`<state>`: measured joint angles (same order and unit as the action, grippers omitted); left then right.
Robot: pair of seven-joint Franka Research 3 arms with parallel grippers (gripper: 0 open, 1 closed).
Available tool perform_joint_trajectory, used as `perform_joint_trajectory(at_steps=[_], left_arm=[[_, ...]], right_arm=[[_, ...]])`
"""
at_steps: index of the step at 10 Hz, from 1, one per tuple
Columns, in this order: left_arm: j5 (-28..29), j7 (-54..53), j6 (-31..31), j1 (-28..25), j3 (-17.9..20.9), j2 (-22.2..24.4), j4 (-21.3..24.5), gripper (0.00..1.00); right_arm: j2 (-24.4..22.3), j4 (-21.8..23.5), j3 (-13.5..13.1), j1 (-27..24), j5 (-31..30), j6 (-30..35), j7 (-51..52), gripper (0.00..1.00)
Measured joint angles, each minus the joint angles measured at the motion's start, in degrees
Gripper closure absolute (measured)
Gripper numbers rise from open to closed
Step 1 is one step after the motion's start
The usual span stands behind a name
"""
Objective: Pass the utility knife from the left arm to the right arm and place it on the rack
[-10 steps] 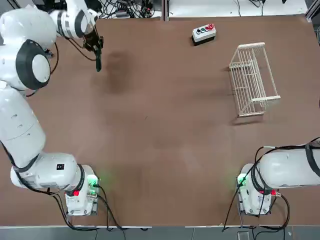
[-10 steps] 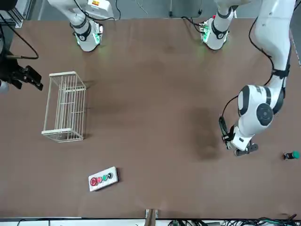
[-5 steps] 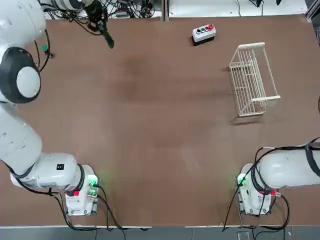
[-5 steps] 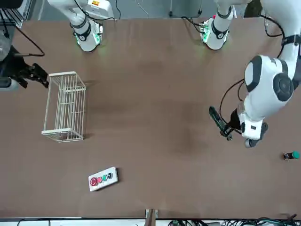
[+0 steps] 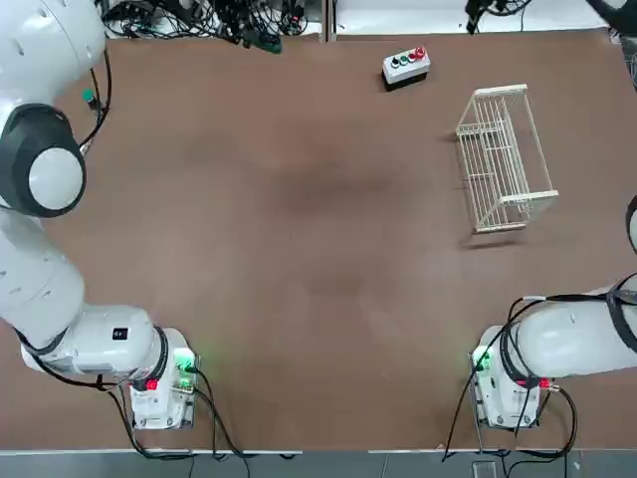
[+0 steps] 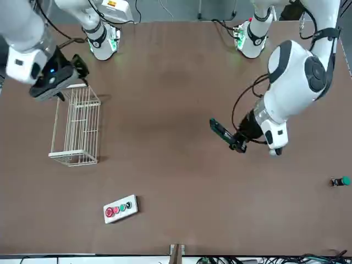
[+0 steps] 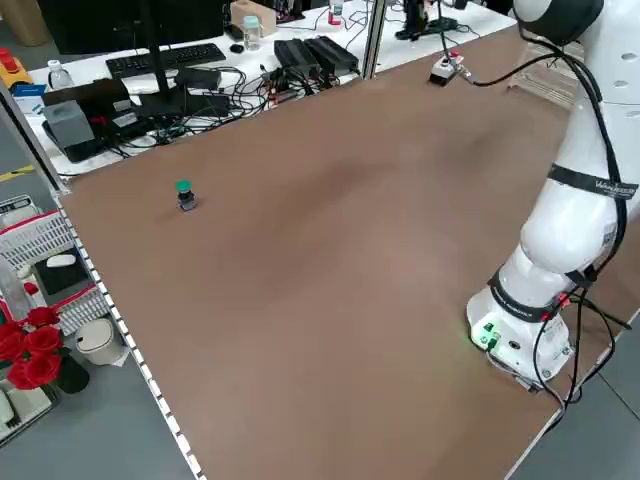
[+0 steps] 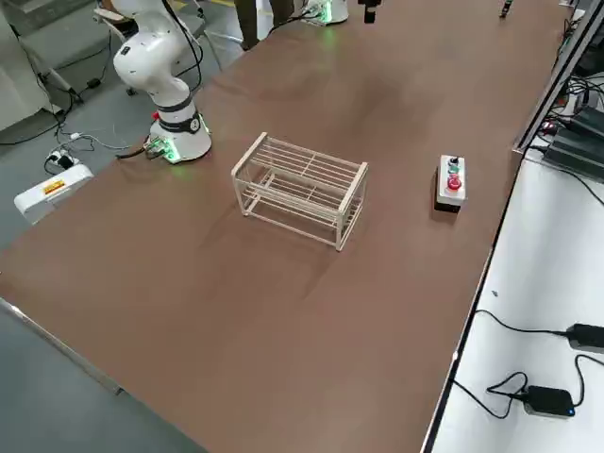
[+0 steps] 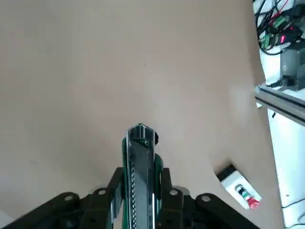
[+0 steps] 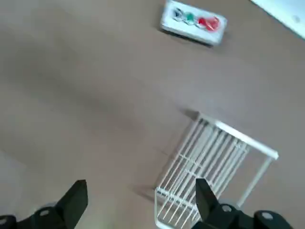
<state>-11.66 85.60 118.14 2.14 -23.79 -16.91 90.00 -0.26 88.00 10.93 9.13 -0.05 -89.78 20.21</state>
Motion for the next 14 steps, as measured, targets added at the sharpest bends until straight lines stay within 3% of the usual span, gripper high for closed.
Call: perform_joint_trajectory(at_steps=[3, 6, 8, 10, 12, 14], left_arm=[[-0.3, 13.8, 0.0, 6.8, -0.4, -1.6, -2.7, 0.66], [-0.3, 18.9, 0.0, 10.4, -0.5, -3.8, -4.9, 0.66], [-0.3, 21.7, 0.0, 11.8, -0.6, -3.8, -6.5, 0.66], [-0.3, 23.8, -0.2, 13.5, -0.6, -3.8, -7.8, 0.66], [-0.3, 24.7, -0.3, 14.6, -0.7, -3.8, -7.9, 0.66], [-0.3, 24.7, -0.8, 14.8, -0.7, -3.8, -7.9, 0.66]], right_arm=[[0.0, 0.0, 4.8, 0.3, 4.1, -5.9, 15.6, 0.0], [1.5, 0.2, 13.3, 0.9, 4.7, -13.1, 16.7, 0.0], [5.0, 0.2, 16.9, 1.4, 4.6, -17.5, 14.7, 0.0], [10.6, -1.6, 17.8, 3.2, 3.5, -21.3, 12.2, 0.0], [16.5, -6.2, 17.9, 6.4, 0.4, -22.6, 7.2, 0.0], [19.2, -9.3, 17.9, 7.7, -0.4, -22.6, 5.8, 0.0]])
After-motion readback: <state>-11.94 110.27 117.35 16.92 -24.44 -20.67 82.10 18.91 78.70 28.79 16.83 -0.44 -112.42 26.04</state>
